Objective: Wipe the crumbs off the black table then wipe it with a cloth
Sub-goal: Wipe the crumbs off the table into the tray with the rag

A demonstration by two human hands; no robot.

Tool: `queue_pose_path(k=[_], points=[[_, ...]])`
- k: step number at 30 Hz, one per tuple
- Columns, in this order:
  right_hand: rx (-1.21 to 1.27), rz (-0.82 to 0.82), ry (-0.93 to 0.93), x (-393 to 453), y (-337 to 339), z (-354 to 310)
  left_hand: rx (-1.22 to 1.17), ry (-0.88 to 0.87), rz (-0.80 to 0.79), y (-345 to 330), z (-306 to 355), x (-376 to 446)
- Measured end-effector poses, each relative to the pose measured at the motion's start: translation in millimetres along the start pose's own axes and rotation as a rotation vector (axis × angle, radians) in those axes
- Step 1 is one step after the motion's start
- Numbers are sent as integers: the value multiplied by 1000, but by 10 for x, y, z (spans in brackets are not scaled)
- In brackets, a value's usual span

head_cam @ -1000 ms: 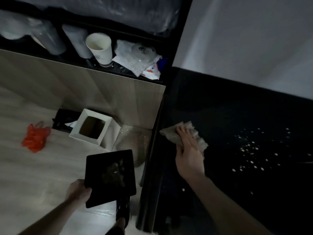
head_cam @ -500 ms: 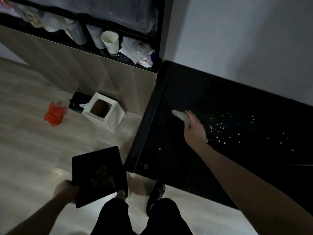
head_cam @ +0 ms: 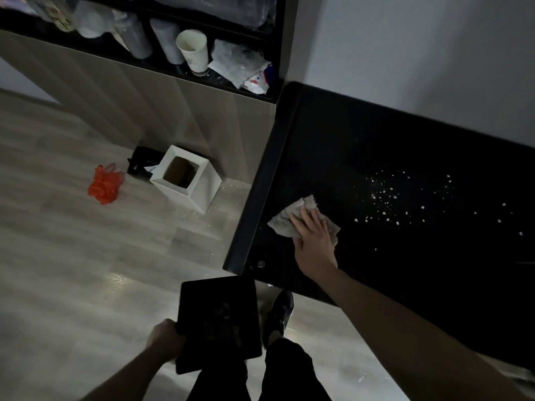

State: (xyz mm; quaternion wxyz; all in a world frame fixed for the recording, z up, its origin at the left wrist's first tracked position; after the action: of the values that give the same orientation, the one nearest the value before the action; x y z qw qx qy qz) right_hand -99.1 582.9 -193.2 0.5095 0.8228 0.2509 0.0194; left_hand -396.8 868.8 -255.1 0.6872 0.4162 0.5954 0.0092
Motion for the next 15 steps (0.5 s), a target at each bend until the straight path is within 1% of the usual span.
queue_pose_path(k=[1,3,6,10,13,15], points=[[4,0,1,-86,-45,-37,38,-34,-30,48,114,-101],[34,5,1,-250,-139,-119,61,-64,-36,48,215,-178],[74,3,5,-497,-265,-268,33,-58,-95,-14,303,-169],[118,-39,33,-876,-422,-486,40,-132,-78,-11,523,-284],[158,-109,72,-1272,-471,-686,66,-185,-59,-25,663,-302],[206,-200,37,-1512,-370,-823,58,-196,-84,-28,730,-308]])
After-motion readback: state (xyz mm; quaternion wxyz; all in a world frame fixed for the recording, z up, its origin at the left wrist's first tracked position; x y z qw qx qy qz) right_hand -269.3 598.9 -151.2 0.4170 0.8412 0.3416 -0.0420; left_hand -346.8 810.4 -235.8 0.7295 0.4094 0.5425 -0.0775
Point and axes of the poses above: each hand's wrist, its own x-axis towards the middle knuckle, its own y-axis out of the back of the hand, z = x × y, the point moved 2 cm from there along x, towards the middle knuckle, and after that the axes turned 3 degrees about z, right-handed, at the moved point
